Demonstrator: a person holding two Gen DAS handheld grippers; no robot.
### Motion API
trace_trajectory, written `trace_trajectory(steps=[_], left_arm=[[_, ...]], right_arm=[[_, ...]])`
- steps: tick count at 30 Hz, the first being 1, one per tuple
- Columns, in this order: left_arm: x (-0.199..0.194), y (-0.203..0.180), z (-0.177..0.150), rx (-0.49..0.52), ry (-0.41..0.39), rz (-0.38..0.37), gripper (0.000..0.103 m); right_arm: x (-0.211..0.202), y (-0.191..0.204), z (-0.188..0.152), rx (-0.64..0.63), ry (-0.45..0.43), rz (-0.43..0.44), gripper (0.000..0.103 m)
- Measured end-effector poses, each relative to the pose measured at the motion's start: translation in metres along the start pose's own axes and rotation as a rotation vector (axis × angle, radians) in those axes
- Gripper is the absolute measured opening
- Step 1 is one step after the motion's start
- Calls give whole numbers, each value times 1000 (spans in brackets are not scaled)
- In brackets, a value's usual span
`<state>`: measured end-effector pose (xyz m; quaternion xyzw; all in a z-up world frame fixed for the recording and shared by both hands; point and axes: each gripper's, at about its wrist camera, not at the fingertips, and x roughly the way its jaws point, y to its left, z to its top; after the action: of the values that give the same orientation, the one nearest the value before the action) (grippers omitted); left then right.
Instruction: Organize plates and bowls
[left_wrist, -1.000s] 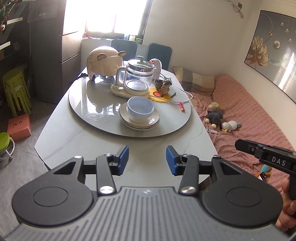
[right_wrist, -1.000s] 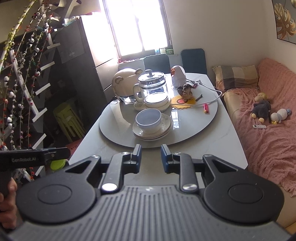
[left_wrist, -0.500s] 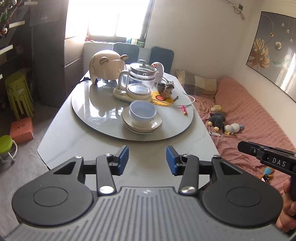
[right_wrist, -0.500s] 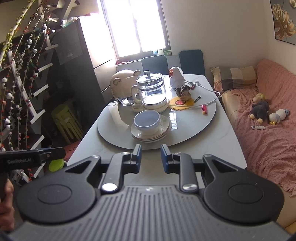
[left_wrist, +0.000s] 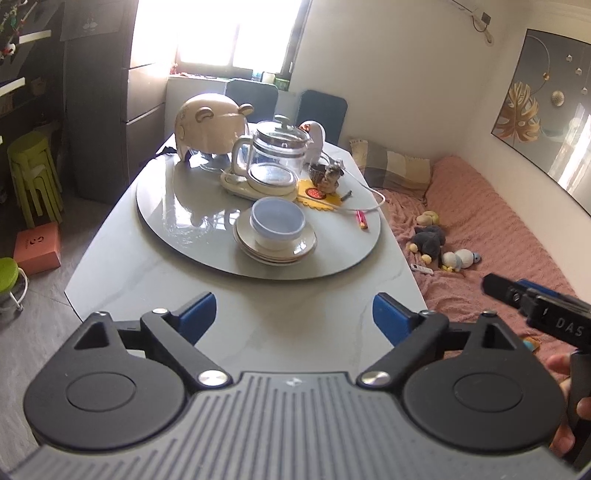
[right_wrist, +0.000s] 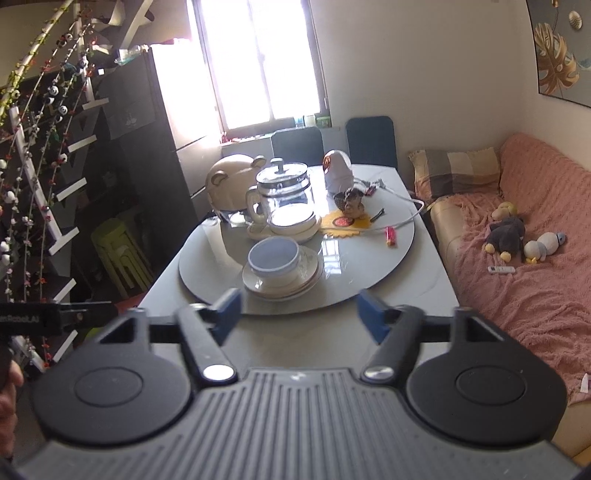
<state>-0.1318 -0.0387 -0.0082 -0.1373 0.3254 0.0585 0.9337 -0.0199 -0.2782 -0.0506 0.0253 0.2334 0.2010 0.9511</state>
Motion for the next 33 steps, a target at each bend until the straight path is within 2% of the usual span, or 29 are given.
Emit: trace_trajectory(steps=[3, 14, 23, 33], left_arm=[[-3, -2, 3, 0, -13, 20, 96], [4, -5, 9, -19, -2, 66, 98], [2, -11, 10, -11, -8, 75, 98], [-2, -12, 7, -33, -10, 84, 98]], right_arm=[[-2, -2, 5, -21, -39, -2, 90], [11, -18, 8, 15, 26, 5, 90], [14, -20, 9, 32, -1, 0, 90], [20, -22, 12, 20, 22, 27, 90]])
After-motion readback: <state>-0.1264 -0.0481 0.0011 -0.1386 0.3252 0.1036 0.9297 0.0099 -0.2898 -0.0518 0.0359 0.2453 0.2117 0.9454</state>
